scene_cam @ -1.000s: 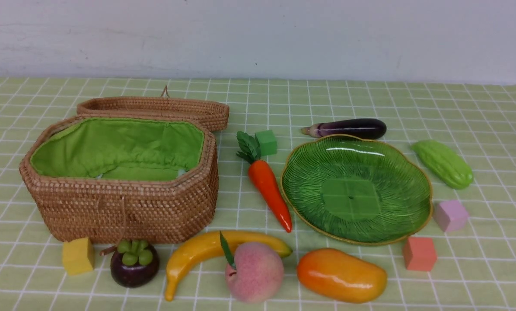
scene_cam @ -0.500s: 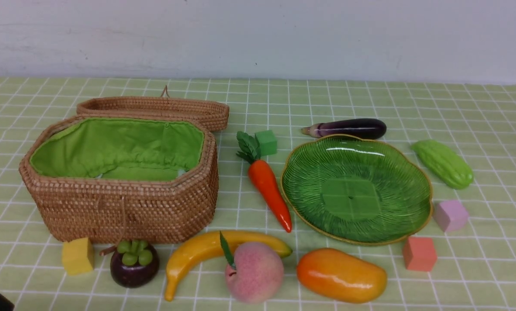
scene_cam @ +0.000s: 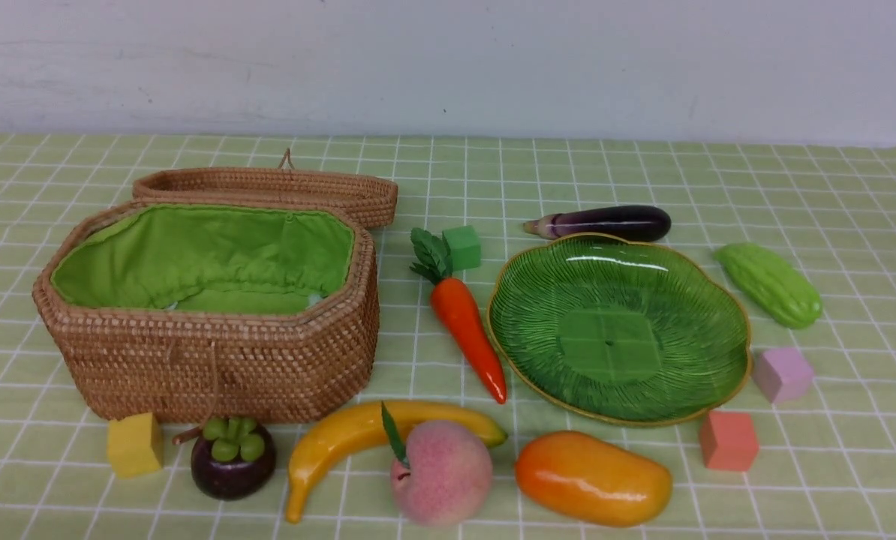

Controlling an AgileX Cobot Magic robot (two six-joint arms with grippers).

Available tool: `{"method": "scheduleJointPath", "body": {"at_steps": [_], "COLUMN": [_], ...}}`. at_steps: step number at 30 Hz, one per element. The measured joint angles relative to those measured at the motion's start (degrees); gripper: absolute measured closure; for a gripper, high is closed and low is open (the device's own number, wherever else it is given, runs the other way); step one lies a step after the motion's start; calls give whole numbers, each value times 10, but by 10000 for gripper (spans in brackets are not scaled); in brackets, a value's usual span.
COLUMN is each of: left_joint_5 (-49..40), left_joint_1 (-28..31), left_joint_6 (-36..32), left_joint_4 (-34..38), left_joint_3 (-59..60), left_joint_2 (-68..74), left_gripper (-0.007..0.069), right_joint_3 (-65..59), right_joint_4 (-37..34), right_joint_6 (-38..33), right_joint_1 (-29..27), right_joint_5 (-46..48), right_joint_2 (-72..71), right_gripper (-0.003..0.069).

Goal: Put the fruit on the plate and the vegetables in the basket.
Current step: Grab a mangosteen with your left arm and put it on the plate on the right

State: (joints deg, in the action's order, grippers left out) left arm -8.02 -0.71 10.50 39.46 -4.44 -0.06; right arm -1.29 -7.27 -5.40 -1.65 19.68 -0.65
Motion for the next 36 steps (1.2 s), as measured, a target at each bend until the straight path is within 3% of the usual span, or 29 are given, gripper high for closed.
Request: {"method": "scheduleJointPath", "body": {"at_steps": [2, 11, 15, 18, 21, 27, 31, 36], "left_joint_5": [-46, -254, -331, -352, -348, -333, -322, -322], "left_joint_1": [0, -23, -46, -55, -58, -58, -58, -58], "left_joint_6": [-18, -184, -219, -232, -241, -246, -265, -283], "left_joint_4": [-14, -53, -79, -97, -116, -124, -124, -124], "left_joint_3": [-46, -236, -289, -311, -323, -324, -324, -324], "left_joint_2": [24, 207, 291, 334, 374, 407, 417, 441], "left_gripper": [638, 638, 638, 638, 638, 638, 638, 627], "right_joint_3": [-2, -2, -2, 20, 93, 254, 326, 394], "right_joint_4": [-16, -160, -196, -195, -194, -210, -250, -324], "right_joint_6": [17, 126, 143, 142, 99, -95, -216, -305], "right_joint_1": [0, 0, 0, 0, 0, 0, 0, 17], "right_joint_5": [-23, -131, -156, -114, -11, 201, 290, 354], "right_joint_2": [0, 0, 0, 0, 14, 99, 138, 185], "right_gripper": [418, 418, 418, 433, 481, 580, 622, 641]}}
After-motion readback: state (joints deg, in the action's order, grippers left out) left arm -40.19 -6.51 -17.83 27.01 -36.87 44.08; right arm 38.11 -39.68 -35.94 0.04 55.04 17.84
